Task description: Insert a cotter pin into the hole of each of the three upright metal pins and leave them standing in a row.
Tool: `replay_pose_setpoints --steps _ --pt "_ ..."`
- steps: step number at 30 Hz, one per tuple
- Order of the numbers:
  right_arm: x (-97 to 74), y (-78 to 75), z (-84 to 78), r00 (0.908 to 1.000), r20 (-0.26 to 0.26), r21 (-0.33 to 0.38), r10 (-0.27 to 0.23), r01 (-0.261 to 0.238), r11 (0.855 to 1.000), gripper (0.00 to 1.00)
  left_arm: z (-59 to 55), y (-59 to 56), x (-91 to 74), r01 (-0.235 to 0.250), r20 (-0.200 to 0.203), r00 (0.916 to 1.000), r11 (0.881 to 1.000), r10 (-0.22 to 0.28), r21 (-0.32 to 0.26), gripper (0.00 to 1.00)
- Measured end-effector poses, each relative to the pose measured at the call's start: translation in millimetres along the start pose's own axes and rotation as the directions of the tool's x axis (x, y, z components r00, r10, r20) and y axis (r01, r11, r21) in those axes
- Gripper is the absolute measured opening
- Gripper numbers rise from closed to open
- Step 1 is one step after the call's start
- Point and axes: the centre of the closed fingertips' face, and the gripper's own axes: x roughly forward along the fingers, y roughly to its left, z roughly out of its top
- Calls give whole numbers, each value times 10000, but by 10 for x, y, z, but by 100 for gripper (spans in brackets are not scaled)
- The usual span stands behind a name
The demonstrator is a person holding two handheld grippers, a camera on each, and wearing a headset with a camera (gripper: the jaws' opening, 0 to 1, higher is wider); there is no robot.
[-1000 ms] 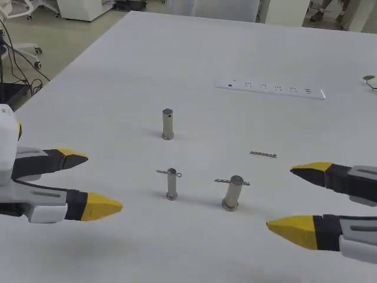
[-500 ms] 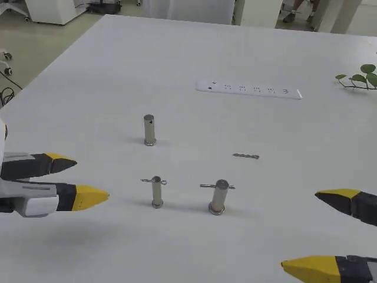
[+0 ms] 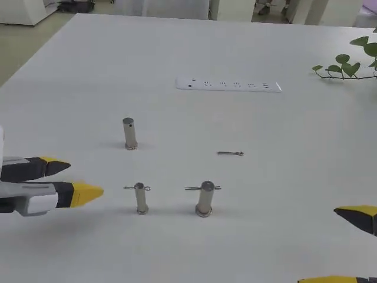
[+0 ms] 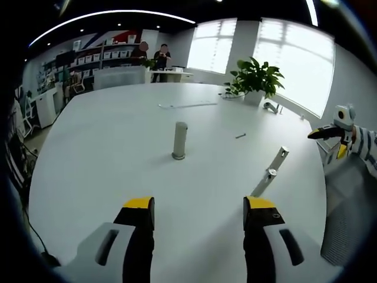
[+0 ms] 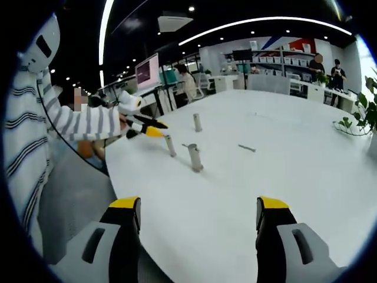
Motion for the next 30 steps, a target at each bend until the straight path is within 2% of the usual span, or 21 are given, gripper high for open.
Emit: replay_pose_setpoints --steps 7,14,24,30 --pt "-26 1 -63 9999 -99 173 -106 108 9998 82 138 85 185 -186 118 9998 9996 184 231 59" --pt "-23 23 -167 9995 -322 407 34 -21 9992 81 161 70 418 38 -197 9998 9993 -31 377 56" --pt "-88 -14 -273 9988 -419 661 -250 278 9974 81 218 80 631 150 -488 9987 9975 -117 685 56" --pt "-123 -23 -314 9980 -485 792 -415 453 9958 81 312 172 704 -156 -267 9995 9968 178 784 55"
